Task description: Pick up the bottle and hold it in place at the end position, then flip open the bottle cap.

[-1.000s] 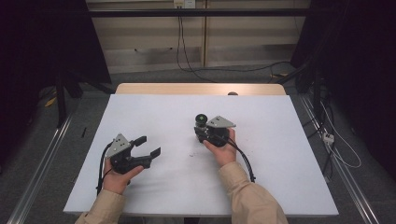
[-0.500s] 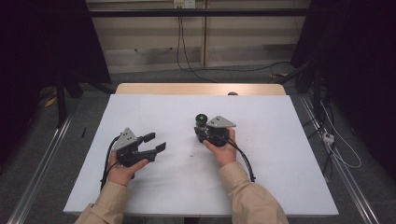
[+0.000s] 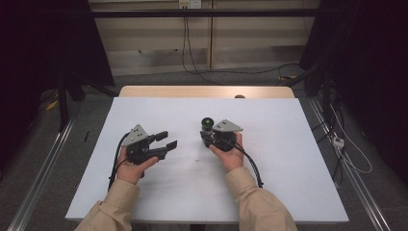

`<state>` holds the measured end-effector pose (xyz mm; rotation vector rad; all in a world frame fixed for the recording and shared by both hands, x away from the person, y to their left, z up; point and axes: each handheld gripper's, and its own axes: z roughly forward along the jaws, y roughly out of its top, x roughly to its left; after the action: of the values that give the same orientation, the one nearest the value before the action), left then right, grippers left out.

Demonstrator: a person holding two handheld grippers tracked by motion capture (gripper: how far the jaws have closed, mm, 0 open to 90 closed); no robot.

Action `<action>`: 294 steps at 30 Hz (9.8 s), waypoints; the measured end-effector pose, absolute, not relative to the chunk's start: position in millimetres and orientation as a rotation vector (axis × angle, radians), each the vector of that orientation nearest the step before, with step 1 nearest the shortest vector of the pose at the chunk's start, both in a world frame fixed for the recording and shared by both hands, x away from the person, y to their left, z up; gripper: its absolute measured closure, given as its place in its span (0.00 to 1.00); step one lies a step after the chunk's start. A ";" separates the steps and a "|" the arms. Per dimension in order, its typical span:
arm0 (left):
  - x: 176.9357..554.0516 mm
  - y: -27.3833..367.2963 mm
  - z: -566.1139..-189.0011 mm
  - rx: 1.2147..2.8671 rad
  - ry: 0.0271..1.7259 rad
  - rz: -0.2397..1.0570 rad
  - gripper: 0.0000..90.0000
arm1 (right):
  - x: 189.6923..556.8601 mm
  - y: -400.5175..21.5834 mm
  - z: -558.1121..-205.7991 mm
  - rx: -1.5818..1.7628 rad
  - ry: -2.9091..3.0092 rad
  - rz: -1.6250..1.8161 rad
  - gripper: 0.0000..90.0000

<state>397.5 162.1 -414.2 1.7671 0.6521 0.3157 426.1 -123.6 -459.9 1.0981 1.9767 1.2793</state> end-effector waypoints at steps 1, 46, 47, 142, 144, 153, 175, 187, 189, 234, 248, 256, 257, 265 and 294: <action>398.0 161.3 -414.1 1.769 0.651 0.314 0.52 | 426.0 -123.5 -459.9 1.098 1.977 1.279 0.59; 430.2 112.7 -410.7 1.836 0.646 0.211 0.86 | 426.2 -123.2 -461.2 1.083 1.983 1.270 0.59; 430.6 112.1 -410.4 1.837 0.646 0.212 0.87 | 426.2 -123.2 -461.1 1.083 1.984 1.270 0.59; 450.7 68.2 -407.1 1.941 0.663 0.244 1.00 | 427.1 -122.7 -462.9 1.090 1.999 1.250 0.59; 450.6 68.1 -407.1 1.941 0.664 0.244 1.00 | 427.1 -122.6 -462.9 1.090 2.000 1.249 0.59; 450.4 67.7 -407.0 1.937 0.671 0.244 1.00 | 427.3 -122.7 -463.0 1.093 2.000 1.248 0.59; 451.7 59.1 -384.4 1.967 0.668 0.298 1.00 | 426.6 -120.8 -462.9 1.081 2.005 1.235 0.59; 453.0 56.4 -384.4 1.952 0.672 0.285 1.00 | 426.8 -121.2 -463.0 1.083 2.007 1.238 0.59; 453.5 56.6 -384.5 1.949 0.671 0.284 1.00 | 426.9 -121.2 -463.1 1.084 2.007 1.239 0.59; 459.4 46.6 -378.2 1.925 0.672 0.280 1.00 | 427.1 -120.8 -463.1 1.084 2.009 1.238 0.59; 460.7 45.2 -377.7 1.926 0.664 0.282 1.00 | 427.0 -120.7 -463.2 1.083 2.009 1.236 0.59; 461.5 43.3 -377.1 1.917 0.663 0.277 1.00 | 426.9 -120.5 -463.1 1.084 2.010 1.236 0.59; 461.6 42.8 -376.9 1.918 0.661 0.276 1.00 | 426.9 -120.5 -463.2 1.083 2.010 1.236 0.59; 462.5 40.0 -375.5 1.910 0.656 0.267 1.00 | 427.2 -120.5 -463.2 1.078 2.011 1.236 0.59; 463.2 47.4 -372.9 1.895 0.643 0.207 0.97 | 427.4 -121.4 -462.8 1.100 2.006 1.236 0.59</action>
<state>463.2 47.4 -372.9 1.8955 0.6427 0.2074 427.4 -121.4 -462.8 1.0998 2.0063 1.2358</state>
